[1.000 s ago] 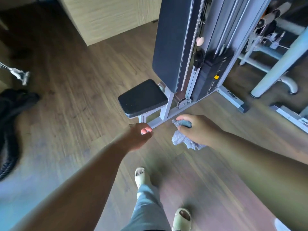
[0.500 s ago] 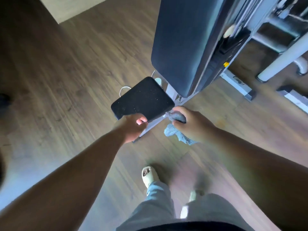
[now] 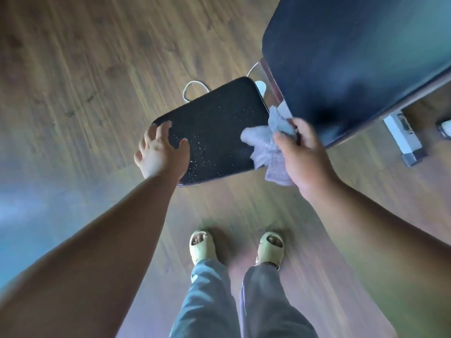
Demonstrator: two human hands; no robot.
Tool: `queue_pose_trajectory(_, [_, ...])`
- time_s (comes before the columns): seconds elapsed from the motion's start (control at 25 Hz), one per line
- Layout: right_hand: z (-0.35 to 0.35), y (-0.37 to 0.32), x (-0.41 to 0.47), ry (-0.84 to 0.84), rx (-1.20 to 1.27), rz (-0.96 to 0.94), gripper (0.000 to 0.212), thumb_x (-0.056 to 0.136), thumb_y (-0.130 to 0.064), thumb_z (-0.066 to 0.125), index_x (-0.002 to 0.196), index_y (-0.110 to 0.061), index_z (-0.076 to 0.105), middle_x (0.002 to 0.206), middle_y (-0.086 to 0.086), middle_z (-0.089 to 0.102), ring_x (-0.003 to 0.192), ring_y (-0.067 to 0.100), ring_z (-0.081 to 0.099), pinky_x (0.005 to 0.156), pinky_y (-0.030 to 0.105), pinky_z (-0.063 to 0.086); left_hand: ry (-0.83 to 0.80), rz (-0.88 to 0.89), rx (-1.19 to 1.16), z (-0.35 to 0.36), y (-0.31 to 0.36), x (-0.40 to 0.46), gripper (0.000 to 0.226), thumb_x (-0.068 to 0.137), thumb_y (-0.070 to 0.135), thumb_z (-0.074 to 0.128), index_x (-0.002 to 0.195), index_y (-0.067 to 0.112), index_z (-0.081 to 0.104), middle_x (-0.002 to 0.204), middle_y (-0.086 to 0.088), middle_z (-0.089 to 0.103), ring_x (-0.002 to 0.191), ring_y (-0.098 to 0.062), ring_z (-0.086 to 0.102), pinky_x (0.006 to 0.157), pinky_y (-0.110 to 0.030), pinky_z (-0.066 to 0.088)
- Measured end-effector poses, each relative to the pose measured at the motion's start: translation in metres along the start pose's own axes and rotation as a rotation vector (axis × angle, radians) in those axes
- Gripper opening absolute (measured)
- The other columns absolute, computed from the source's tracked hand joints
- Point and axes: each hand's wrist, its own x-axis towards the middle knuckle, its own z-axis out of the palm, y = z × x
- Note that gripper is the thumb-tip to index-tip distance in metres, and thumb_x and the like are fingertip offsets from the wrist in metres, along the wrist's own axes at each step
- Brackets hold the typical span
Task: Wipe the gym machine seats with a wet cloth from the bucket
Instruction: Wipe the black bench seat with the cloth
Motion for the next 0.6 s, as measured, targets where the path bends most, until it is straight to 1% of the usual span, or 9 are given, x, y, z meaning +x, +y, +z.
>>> queue_pose_trajectory(0.04, [-0.001,-0.001,0.008,-0.031,-0.120,-0.178,0.023,0.086,-0.029,0.066,0.108,-0.032,0.061,0.095,-0.013,0.066,0.088,-0.004,0.061,0.084,0.020,0.050,-0.013,-0.034,0.005,0.010,0.001,0.008,0.061,0.085,0.054,0.052,0.143,0.038,0.040,0.154,0.004,0.034,0.142,-0.023,0.029,0.113,-0.049,0.023])
queue_pose_trajectory(0.08, [-0.002,0.001,0.017,-0.077,-0.249,-0.342,0.029,0.088,-0.022,0.066,0.116,-0.025,0.060,0.097,-0.014,0.064,0.086,-0.005,0.060,0.082,0.017,0.048,-0.036,-0.057,0.006,0.021,0.002,0.014,0.067,0.085,0.058,0.049,0.148,0.038,0.034,0.160,0.003,0.026,0.147,-0.022,0.022,0.116,-0.049,0.019])
queue_pose_trajectory(0.12, [0.000,0.011,0.028,-0.130,-0.374,-0.477,0.033,0.087,-0.020,0.067,0.120,-0.018,0.060,0.106,-0.009,0.064,0.094,-0.002,0.061,0.086,0.023,0.050,-0.056,-0.070,0.013,0.032,0.002,0.016,0.073,0.085,0.061,0.046,0.151,0.037,0.028,0.164,0.001,0.016,0.150,-0.021,0.013,0.118,-0.049,0.014])
queue_pose_trajectory(0.16, [0.005,0.029,0.040,-0.183,-0.520,-0.564,0.040,0.086,-0.023,0.067,0.124,-0.013,0.059,0.122,0.001,0.062,0.113,0.009,0.060,0.095,0.034,0.050,-0.058,-0.067,0.038,0.042,0.003,0.014,0.078,0.085,0.064,0.043,0.154,0.036,0.022,0.166,0.000,0.008,0.152,-0.021,0.004,0.120,-0.049,0.010])
queue_pose_trajectory(0.24, [0.017,0.062,0.064,-0.277,-0.848,-0.552,0.056,0.090,-0.035,0.061,0.140,-0.013,0.049,0.156,0.014,0.036,0.146,0.030,0.032,0.114,0.054,0.032,-0.010,-0.036,0.118,0.058,0.004,0.009,0.083,0.085,0.066,0.038,0.156,0.032,0.014,0.167,-0.004,-0.001,0.153,-0.022,-0.004,0.122,-0.047,0.008])
queue_pose_trajectory(0.28, [0.023,0.074,0.075,-0.271,-0.941,-0.502,0.062,0.094,-0.040,0.056,0.149,-0.016,0.040,0.164,0.015,0.020,0.152,0.032,0.018,0.120,0.056,0.021,0.017,-0.027,0.139,0.062,0.004,0.008,0.083,0.085,0.066,0.037,0.157,0.031,0.014,0.167,-0.005,-0.002,0.153,-0.023,-0.004,0.122,-0.046,0.009])
queue_pose_trajectory(0.36, [0.036,0.079,0.091,-0.171,-0.982,-0.429,0.067,0.100,-0.045,0.047,0.159,-0.022,0.023,0.168,0.013,0.001,0.154,0.033,0.005,0.122,0.053,0.008,0.055,-0.032,0.148,0.065,0.004,0.009,0.082,0.085,0.065,0.038,0.156,0.031,0.016,0.167,-0.005,0.001,0.153,-0.023,-0.002,0.122,-0.045,0.011])
queue_pose_trajectory(0.44, [0.051,0.077,0.107,-0.113,-0.993,-0.380,0.069,0.101,-0.047,0.041,0.160,-0.023,0.015,0.168,0.014,-0.003,0.154,0.035,0.002,0.123,0.052,0.007,0.087,-0.040,0.151,0.067,0.002,0.010,0.081,0.084,0.064,0.041,0.155,0.031,0.019,0.167,-0.005,0.004,0.153,-0.024,0.000,0.122,-0.045,0.013])
queue_pose_trajectory(0.6, [0.090,0.063,0.143,-0.051,-1.060,-0.448,0.072,0.098,-0.048,0.035,0.160,-0.017,0.017,0.166,0.020,0.003,0.153,0.037,0.005,0.123,0.050,0.008,0.126,-0.020,0.156,0.074,0.001,0.010,0.081,0.083,0.063,0.043,0.154,0.032,0.021,0.167,-0.004,0.007,0.153,-0.024,0.003,0.121,-0.047,0.016])
